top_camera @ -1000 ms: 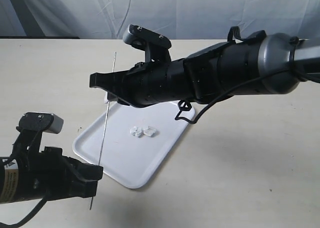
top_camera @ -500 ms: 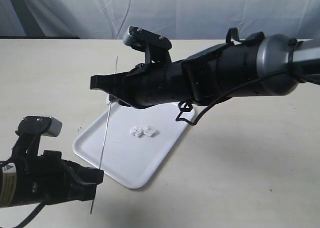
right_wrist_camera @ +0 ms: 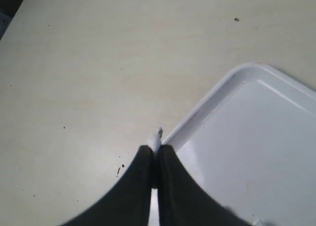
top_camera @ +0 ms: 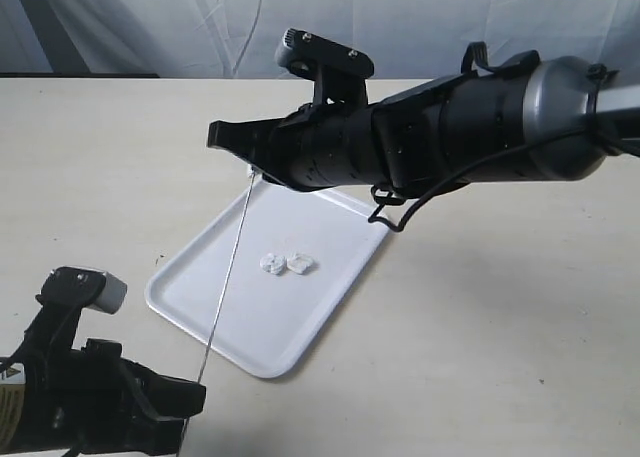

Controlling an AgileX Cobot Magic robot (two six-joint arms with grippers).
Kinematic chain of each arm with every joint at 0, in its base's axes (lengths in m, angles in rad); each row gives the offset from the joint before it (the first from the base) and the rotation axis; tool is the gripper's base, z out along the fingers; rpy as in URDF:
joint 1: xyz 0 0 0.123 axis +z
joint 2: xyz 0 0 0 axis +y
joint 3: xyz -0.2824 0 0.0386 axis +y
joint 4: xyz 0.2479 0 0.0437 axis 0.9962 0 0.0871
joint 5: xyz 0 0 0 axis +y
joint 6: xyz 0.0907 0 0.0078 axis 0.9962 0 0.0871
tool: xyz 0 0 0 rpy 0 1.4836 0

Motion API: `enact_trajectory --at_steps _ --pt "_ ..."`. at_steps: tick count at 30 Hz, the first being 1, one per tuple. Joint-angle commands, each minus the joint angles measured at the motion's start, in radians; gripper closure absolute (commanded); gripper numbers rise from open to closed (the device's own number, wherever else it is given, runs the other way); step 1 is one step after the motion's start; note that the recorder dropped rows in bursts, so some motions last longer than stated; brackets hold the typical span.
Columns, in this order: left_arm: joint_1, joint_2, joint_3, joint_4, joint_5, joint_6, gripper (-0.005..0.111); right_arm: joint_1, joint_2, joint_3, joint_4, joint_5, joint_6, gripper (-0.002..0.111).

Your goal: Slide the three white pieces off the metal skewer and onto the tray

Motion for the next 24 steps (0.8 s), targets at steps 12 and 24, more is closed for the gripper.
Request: enact_trajectory --at_steps 12,24 --pt "-0.012 0.003 0.117 0.045 -0.061 0.024 0.107 -0.011 -0.011 -0.01 -0.032 -0.189 -0.006 0.109" --pt "-0.012 0.003 0.125 0.043 -0.124 0.024 0.107 -0.011 -0.011 -0.102 -0.062 -0.251 -0.006 0.109"
